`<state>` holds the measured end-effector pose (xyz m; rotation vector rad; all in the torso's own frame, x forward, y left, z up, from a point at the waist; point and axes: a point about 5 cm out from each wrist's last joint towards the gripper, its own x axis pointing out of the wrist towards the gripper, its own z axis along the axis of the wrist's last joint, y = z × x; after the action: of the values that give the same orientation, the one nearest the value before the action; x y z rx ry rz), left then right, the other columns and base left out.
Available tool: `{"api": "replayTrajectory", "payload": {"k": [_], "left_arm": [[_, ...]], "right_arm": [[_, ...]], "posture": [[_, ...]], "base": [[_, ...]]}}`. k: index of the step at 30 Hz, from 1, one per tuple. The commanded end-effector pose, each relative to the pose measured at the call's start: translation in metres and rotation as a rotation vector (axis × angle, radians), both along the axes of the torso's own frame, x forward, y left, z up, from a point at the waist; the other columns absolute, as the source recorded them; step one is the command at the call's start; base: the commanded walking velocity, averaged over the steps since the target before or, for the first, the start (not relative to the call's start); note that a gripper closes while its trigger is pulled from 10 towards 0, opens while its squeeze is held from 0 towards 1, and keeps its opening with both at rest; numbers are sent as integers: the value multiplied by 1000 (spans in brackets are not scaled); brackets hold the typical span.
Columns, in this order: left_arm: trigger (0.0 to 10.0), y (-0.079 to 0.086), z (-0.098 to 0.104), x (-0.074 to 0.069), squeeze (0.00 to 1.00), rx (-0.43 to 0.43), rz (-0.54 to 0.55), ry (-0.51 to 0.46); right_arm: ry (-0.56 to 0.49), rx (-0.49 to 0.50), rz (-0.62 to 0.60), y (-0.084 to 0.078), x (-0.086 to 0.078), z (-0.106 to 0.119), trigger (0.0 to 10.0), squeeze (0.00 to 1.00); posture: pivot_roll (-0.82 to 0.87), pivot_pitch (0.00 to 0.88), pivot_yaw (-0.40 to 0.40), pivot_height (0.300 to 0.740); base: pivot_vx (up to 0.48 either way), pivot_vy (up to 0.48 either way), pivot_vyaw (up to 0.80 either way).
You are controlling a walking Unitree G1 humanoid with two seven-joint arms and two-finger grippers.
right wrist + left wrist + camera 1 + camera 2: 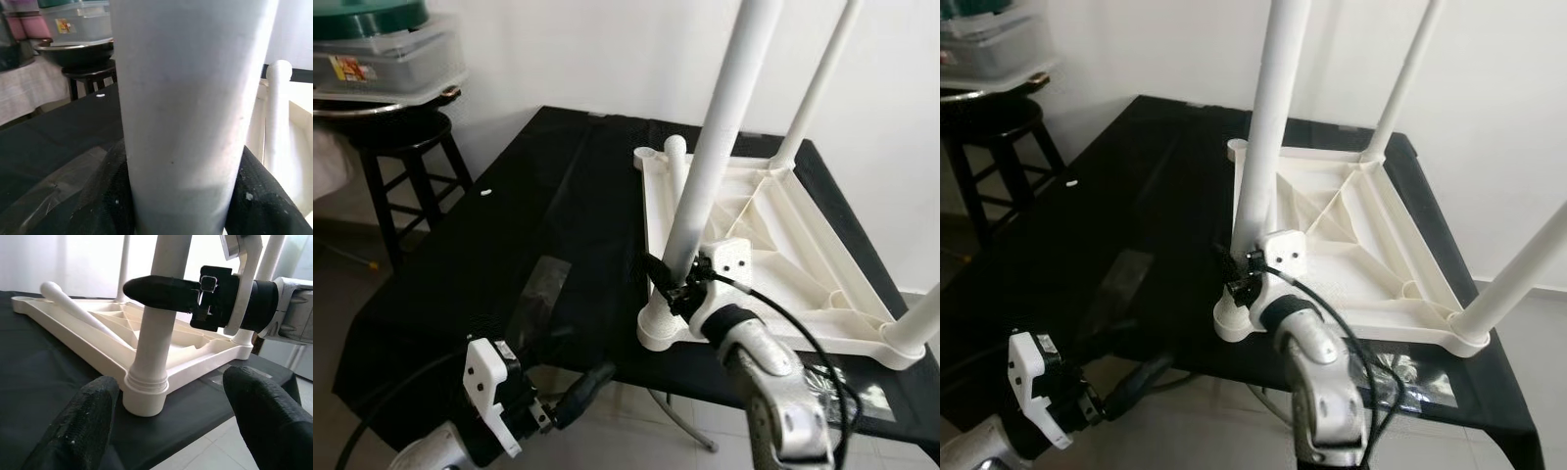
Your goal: Building children table
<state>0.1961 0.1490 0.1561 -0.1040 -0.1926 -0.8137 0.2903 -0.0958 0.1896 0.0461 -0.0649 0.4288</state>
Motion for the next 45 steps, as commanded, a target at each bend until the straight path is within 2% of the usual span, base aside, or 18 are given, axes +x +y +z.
{"api": "replayTrajectory", "payload": {"k": [1, 2, 5, 6, 7, 10, 12, 13, 14, 17, 18, 19, 27, 28, 29, 30, 37, 45], "left_arm": [[10000, -2, -4, 0, 0, 2, -2, 7], [10000, -1, -4, 0, 0, 4, -3, 7], [10000, -2, -4, 1, 0, 6, -6, 7], [10000, -2, -4, 2, 0, 6, -10, 8], [10000, -2, -4, 2, 0, 7, -14, 9], [10000, -2, -4, 2, 0, 7, -14, 9], [10000, -4, -4, 3, 0, 6, -19, 10], [10000, -4, -4, 3, 0, 6, -19, 10], [10000, -4, -4, 4, 0, 4, -19, 10], [10000, -4, -4, 4, 0, 3, -19, 10], [10000, -4, -4, 4, 0, 2, -20, 10], [10000, -4, -4, 4, 0, 2, -22, 10], [10000, -3, -5, 2, 0, 13, -25, 15], [10000, -3, -5, 2, 0, 14, -25, 16], [10000, -3, -5, 2, 0, 14, -25, 16], [10000, -3, -5, 1, 0, 15, -25, 17], [10000, -4, -4, 1, 0, 14, -20, 19], [10000, -4, -5, 2, 0, 10, -22, 18]], "right_arm": [[140, -20, -51, -2, 4, -27, 0, 0], [139, -12, -2, 2, 5, -25, 10000, 0], [150, -8, 25, 7, 2, -22, 10000, 0], [134, 3, 45, 8, 2, -14, 10000, 1000], [80, 9, 148, 10, 5, -3, 10000, 1000], [80, 9, 148, 10, 5, -3, 10000, 1000], [-18, -35, 405, 1, 15, 19, 10000, 1000], [-18, -35, 405, 1, 15, 19, 10000, 1000], [-62, -120, 582, -7, 14, 26, 10000, 1000], [-61, -197, 729, -14, 11, 27, 10000, 1000], [-48, -245, 834, -21, 12, 27, 10000, 427], [-41, -269, 900, -25, 17, 29, 10000, 0], [-69, -258, 945, -18, 47, 48, 10000, 0], [-69, -256, 955, -15, 50, 50, 4784, 0], [-69, -256, 955, -15, 50, 50, 4784, 0], [-64, -255, 968, -13, 51, 51, 0, 0], [-80, -254, 1011, -17, 54, 49, 0, 0], [-104, -249, 820, -39, 55, 45, 0, 0]], "posture": [[18, 142, -74, 740], [12, 140, -67, 740], [9, 139, -62, 740], [9, 140, -62, 740], [9, 138, -60, 740], [9, 138, -60, 740], [7, 139, -59, 740], [7, 139, -59, 740], [4, 139, -57, 740], [-1, 143, -54, 740], [-4, 140, -55, 740], [-5, 141, -56, 740], [9, 145, -52, 740], [17, 147, -49, 740], [17, 147, -49, 740], [22, 150, -51, 740], [18, 153, -52, 740], [2, 150, -54, 740]], "base": [[0, 0, 0], [0, 0, 0], [0, 0, 0], [0, 0, 0], [0, 0, 0], [0, 0, 0], [0, 0, 0], [0, 0, 0], [0, 0, 0], [0, 0, 0], [0, 0, 0], [0, 0, 0], [0, 0, 0], [0, 0, 0], [0, 0, 0], [0, 0, 0], [0, 0, 0], [0, 0, 0]]}}
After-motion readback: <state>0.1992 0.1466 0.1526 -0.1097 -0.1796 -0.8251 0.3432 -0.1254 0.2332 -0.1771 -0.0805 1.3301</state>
